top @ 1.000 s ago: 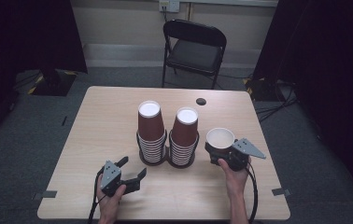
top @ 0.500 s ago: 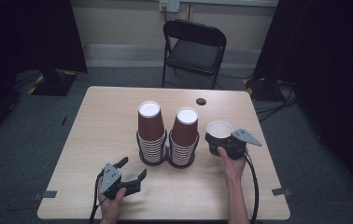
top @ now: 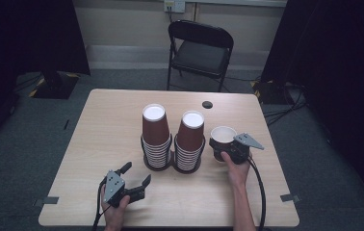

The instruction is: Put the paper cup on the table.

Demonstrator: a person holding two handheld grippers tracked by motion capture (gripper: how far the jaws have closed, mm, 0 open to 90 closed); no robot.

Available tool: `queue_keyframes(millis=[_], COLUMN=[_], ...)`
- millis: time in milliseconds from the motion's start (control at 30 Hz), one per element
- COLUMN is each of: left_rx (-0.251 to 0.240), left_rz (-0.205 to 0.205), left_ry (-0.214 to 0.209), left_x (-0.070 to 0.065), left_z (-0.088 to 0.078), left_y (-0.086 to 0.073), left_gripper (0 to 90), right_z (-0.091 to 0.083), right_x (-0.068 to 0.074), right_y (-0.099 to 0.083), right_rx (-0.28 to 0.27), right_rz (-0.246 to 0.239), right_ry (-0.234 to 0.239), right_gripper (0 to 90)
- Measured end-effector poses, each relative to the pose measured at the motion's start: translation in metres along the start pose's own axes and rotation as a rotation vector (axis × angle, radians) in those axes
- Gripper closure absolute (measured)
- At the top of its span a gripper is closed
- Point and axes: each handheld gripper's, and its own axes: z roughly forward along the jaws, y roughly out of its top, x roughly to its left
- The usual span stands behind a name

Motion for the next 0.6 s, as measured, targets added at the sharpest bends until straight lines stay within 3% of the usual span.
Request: queue_keyframes(millis=[100, 333, 600], left_rx=[0.002, -0.009, -0.011], left_rz=[0.004, -0.003, -0.005], left_ry=[0.002, 0.002, 0.002], left_x=[-0.0004, -0.0001, 0.0001], left_z=[0.0002, -0.0008, -0.0009], left_y=[0.0001, -0.0004, -0.0005], left_gripper=[15.9, 15.9, 15.9], right_z=[-0.0033, -0.0084, -0.0087], right_x=[0.0020, 0.0042, 0.0014], right_y=[0.0011, -0.0002, -0.0076], right_rx=[0.023, 0.070, 0.080], right_rz=[-0.025, -0.031, -0.005], right_ry=[-0.009, -0.017, -0.022], right_gripper=[9.1, 9.4, 9.6])
